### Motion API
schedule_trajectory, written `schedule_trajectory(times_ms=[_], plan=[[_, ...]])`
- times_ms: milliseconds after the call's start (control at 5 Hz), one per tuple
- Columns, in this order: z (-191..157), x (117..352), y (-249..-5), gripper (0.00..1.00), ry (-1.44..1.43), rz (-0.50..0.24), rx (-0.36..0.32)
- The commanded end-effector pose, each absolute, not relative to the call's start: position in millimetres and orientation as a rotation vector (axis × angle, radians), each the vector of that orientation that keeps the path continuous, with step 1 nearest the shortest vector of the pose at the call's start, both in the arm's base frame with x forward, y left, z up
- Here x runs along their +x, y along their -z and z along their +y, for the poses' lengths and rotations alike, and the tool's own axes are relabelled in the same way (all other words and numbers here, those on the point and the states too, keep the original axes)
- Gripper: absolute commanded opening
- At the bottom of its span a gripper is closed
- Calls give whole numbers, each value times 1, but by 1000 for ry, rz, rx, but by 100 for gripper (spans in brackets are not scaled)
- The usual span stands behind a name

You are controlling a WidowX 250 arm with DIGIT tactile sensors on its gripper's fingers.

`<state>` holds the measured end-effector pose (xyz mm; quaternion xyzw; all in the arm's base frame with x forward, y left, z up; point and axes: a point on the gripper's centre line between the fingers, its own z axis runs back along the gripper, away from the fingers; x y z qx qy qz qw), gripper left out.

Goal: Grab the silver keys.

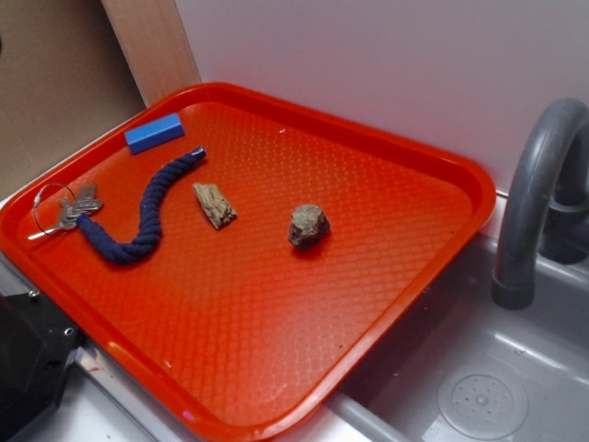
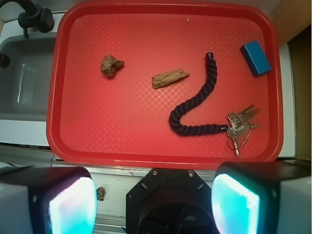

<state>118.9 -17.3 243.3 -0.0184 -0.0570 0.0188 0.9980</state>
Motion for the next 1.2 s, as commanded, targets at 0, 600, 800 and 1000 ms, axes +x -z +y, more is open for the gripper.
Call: schedule_trajectory(times_ms=[0,600,800,1000], plan=[[-17,119,-243,100,-38,-114,-37],[36,110,-185,100,-613,-140,-13],[69,113,-170,100,-623,-199,-138],[81,127,-155,100,-586,-195,-115]])
